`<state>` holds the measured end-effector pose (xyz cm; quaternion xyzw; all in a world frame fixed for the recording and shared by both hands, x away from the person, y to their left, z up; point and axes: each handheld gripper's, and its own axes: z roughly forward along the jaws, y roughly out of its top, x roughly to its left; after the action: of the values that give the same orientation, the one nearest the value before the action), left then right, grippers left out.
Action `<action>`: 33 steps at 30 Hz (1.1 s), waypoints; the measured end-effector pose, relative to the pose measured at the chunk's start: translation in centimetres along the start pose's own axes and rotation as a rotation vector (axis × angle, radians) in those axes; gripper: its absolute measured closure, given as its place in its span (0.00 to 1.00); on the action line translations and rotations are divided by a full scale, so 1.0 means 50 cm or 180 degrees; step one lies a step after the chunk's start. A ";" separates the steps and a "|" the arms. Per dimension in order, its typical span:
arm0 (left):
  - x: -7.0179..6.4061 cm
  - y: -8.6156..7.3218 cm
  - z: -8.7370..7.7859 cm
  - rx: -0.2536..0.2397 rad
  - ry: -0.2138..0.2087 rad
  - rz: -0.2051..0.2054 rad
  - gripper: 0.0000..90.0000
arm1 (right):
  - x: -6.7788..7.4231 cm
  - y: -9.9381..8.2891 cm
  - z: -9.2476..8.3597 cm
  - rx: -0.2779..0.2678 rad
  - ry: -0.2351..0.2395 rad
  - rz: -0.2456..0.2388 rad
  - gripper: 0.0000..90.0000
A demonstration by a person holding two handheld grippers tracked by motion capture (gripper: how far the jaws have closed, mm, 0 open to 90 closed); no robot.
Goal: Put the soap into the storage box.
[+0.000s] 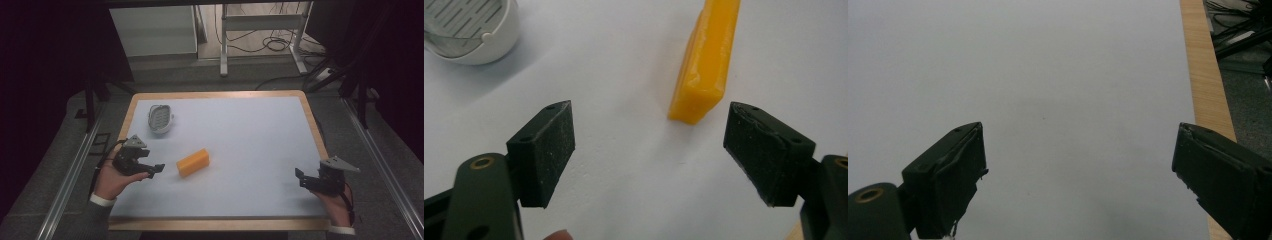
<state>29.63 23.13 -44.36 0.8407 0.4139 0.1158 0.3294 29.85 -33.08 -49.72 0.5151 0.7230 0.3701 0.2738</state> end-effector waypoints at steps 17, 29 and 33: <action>-0.023 0.055 0.013 0.0141 -0.0084 0.0150 0.24 | 0.003 0.002 0.001 0.0029 0.0009 -0.0018 0.08; -0.050 0.097 0.054 0.0282 -0.0132 0.0296 0.24 | 0.007 0.000 0.007 0.0084 -0.0007 -0.0032 0.08; -0.057 0.109 0.071 0.0368 -0.0142 0.0320 0.24 | 0.006 -0.001 0.008 0.0085 -0.0017 -0.0035 0.08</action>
<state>32.88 16.91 -43.31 0.8804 0.3697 0.0893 0.2833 30.05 -32.71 -49.98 0.5157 0.7300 0.3575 0.2709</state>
